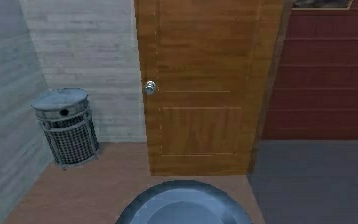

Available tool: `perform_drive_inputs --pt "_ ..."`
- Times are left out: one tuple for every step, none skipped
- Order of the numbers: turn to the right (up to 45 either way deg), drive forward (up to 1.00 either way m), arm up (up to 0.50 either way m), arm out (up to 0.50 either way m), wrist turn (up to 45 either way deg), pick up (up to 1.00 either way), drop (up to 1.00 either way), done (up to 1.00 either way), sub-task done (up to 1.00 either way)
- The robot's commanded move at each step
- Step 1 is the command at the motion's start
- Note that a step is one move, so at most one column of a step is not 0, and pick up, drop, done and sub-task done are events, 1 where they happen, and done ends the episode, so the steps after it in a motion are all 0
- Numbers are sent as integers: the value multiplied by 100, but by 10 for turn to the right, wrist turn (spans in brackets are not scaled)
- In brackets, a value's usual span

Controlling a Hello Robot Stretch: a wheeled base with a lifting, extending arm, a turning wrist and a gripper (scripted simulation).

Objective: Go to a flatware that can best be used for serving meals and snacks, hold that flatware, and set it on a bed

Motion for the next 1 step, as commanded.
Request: perform_drive_inputs --pt "0 25 0 0 0 0 0 0 0"
